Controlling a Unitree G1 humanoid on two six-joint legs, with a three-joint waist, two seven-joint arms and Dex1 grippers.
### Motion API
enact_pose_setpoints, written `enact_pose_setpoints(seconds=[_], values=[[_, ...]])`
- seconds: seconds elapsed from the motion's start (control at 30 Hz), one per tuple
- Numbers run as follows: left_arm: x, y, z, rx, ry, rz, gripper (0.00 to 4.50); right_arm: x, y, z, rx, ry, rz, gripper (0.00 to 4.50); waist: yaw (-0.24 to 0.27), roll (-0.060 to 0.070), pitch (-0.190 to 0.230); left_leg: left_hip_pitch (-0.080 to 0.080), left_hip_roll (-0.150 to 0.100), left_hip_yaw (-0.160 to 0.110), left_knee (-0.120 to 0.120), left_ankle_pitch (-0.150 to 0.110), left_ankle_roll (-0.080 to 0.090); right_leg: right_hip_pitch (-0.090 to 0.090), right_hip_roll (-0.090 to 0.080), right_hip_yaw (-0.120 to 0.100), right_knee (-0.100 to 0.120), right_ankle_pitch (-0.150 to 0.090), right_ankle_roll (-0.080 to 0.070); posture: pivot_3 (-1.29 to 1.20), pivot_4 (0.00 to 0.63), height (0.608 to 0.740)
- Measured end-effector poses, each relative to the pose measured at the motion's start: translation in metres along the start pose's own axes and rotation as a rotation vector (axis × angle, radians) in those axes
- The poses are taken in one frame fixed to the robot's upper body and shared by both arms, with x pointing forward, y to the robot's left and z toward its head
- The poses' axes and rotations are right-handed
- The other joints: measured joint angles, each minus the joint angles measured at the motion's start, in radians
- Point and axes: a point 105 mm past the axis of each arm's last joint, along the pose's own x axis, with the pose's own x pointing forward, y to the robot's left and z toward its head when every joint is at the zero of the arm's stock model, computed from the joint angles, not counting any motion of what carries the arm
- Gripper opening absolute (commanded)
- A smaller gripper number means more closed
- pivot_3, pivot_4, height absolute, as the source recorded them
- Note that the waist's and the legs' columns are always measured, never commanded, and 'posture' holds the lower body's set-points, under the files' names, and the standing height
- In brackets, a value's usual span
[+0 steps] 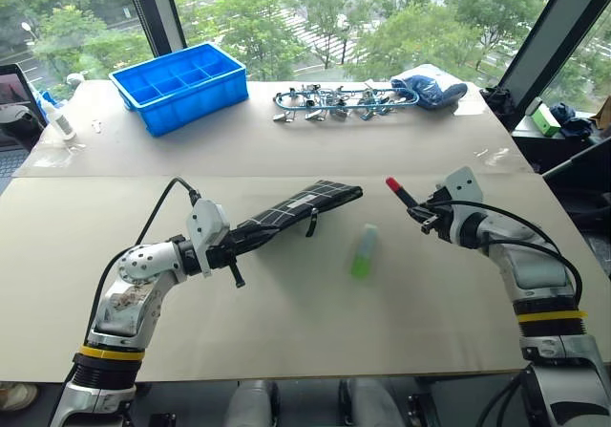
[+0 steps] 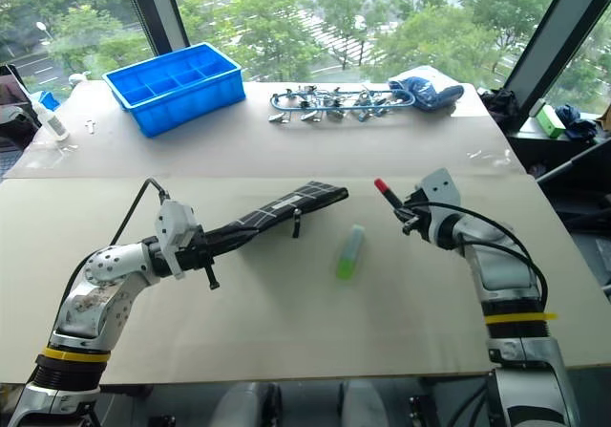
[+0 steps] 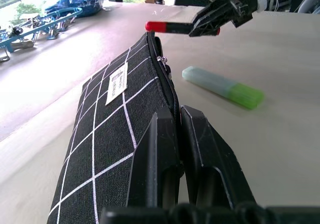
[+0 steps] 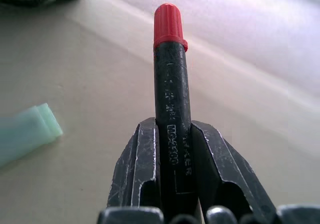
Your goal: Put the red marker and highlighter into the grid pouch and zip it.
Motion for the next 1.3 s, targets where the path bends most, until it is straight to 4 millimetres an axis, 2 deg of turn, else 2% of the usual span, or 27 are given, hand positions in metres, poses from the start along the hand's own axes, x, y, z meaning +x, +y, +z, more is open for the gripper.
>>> enact_pose_setpoints(seconds=[0.1,0.23,0.3,0.43,0.63,0.77,0.87,1.03,1.17,1.3], values=[[0.0,0.001,-0.001,-0.005,0.002,0.001,0.0,-0.004,0.007,0.02,-0.165,-0.045,0.026,0.53,-0.001,0.0,0.0,0.0,0.0,-0.002,0.0,0.0,0.0,0.0,0.0,0.0,0.0,0.0,0.0,0.0,0.15,0.74],[0.002,0.001,0.002,0.003,-0.004,-0.004,0.0,-0.008,0.031,0.044,-0.345,-0.111,0.133,0.53,-0.001,0.0,0.0,0.0,0.0,-0.004,0.0,0.0,0.0,0.0,0.001,0.0,0.0,0.0,0.0,0.0,0.15,0.74],[0.002,0.001,0.002,0.004,-0.006,-0.005,0.0,-0.01,0.04,0.046,-0.439,-0.106,0.174,0.53,0.0,0.0,0.0,0.0,0.0,-0.004,0.0,0.0,0.0,0.0,0.0,0.0,0.0,0.0,0.0,0.0,0.15,0.74],[0.002,0.002,0.001,0.001,-0.005,-0.004,0.0,-0.006,0.051,0.036,-0.621,-0.052,0.208,0.53,0.003,0.0,0.0,0.0,-0.001,-0.003,0.001,0.0,0.0,0.0,0.0,0.0,0.0,0.0,0.0,0.0,0.15,0.74],[0.003,0.001,0.001,-0.003,-0.01,-0.005,0.0,0.006,0.066,0.032,-0.668,-0.062,0.219,0.53,0.003,0.0,0.0,0.0,-0.001,-0.003,0.001,0.0,0.0,0.0,0.0,0.0,0.0,0.0,0.0,0.0,0.15,0.74],[0.004,0.001,0.001,-0.003,-0.011,-0.005,0.0,0.009,0.059,0.036,-0.702,-0.057,0.189,0.53,0.002,0.0,0.0,0.0,-0.001,-0.003,0.001,0.0,0.0,0.0,0.0,0.0,0.0,0.0,0.0,0.0,0.15,0.74],[0.004,0.002,0.001,-0.006,-0.01,-0.004,0.0,0.015,0.055,0.046,-0.733,-0.084,0.164,0.53,0.002,0.0,0.0,0.0,-0.001,-0.002,0.001,0.0,0.0,0.0,0.0,-0.001,0.0,0.0,0.0,0.0,0.15,0.74],[0.007,0.003,0.003,-0.001,-0.014,-0.017,0.0,0.03,0.079,0.058,-0.747,-0.184,0.197,0.53,-0.001,0.0,0.0,0.0,-0.001,-0.001,0.001,0.0,0.0,0.0,0.0,-0.001,0.0,0.0,0.0,0.0,0.15,0.74],[0.008,0.005,0.003,-0.003,-0.013,-0.03,0.0,0.044,0.097,0.064,-0.85,-0.278,0.232,0.53,-0.004,0.0,0.0,0.0,-0.001,0.001,0.001,0.0,0.0,0.0,0.0,-0.001,0.0,0.0,0.0,0.0,0.15,0.74],[0.008,0.005,0.002,-0.007,-0.012,-0.031,0.0,0.05,0.097,0.07,-0.945,-0.358,0.217,0.53,-0.004,0.0,0.0,0.0,-0.001,0.002,0.001,0.0,-0.001,0.0,0.0,-0.001,0.0,0.0,0.0,0.0,0.15,0.74]])
